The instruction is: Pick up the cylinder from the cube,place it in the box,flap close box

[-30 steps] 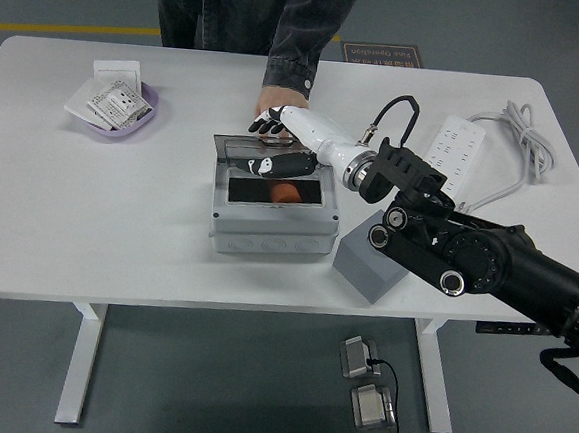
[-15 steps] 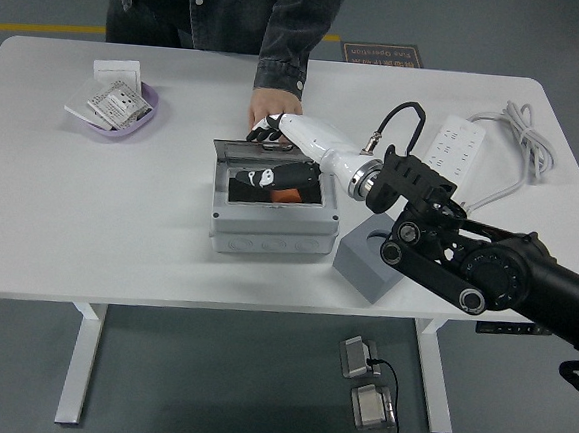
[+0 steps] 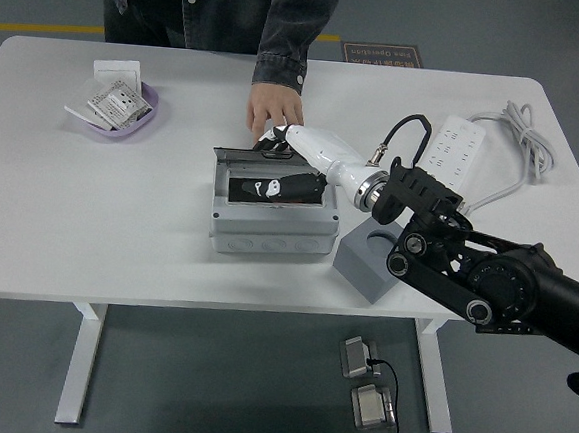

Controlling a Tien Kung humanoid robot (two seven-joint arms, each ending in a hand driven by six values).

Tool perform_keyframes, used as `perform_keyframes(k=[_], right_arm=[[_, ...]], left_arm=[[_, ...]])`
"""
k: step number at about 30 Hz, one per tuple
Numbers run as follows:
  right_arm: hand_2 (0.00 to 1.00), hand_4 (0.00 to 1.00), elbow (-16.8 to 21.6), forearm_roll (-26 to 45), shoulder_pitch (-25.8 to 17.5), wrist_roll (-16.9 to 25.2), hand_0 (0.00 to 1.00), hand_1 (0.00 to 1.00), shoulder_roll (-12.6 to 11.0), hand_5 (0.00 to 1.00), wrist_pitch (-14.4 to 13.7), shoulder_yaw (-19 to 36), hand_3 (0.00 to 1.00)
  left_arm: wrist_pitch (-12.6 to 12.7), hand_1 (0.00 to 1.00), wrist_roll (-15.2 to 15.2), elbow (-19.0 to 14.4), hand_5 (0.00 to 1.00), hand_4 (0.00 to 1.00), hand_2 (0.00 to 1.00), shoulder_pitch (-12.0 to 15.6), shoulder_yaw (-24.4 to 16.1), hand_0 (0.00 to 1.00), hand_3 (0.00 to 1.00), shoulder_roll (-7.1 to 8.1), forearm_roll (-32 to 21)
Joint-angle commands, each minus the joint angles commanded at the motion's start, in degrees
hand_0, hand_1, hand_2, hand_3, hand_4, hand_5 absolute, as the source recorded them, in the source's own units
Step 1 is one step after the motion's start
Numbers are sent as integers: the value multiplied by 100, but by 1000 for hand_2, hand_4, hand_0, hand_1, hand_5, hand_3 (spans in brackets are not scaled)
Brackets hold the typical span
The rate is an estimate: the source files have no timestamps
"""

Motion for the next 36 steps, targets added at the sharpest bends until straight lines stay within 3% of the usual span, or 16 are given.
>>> perform_keyframes(k=[9,23,29,36], right_arm=[[721,854,306,-68,-104,-57,721,711,-117,552,-11,-55,709],[719,831,346,-171,-299,-85,718,710,-145,529,38,93,709],[717,826,604,-484,-600,-211,716,709,-306,525,235,628,708],[712,823,1404,-1021,-1465,-369,714,707,-793,524,608,1738,709]], left_arm=[[4,666,-1,0,400,718,572,6,-3,650,612,-6,9],[-8,666,16,0,398,718,572,12,-35,650,611,-19,45],[-14,666,35,0,396,718,573,28,-71,650,611,-19,76],[-19,665,62,0,395,717,572,81,-54,649,611,-33,30]])
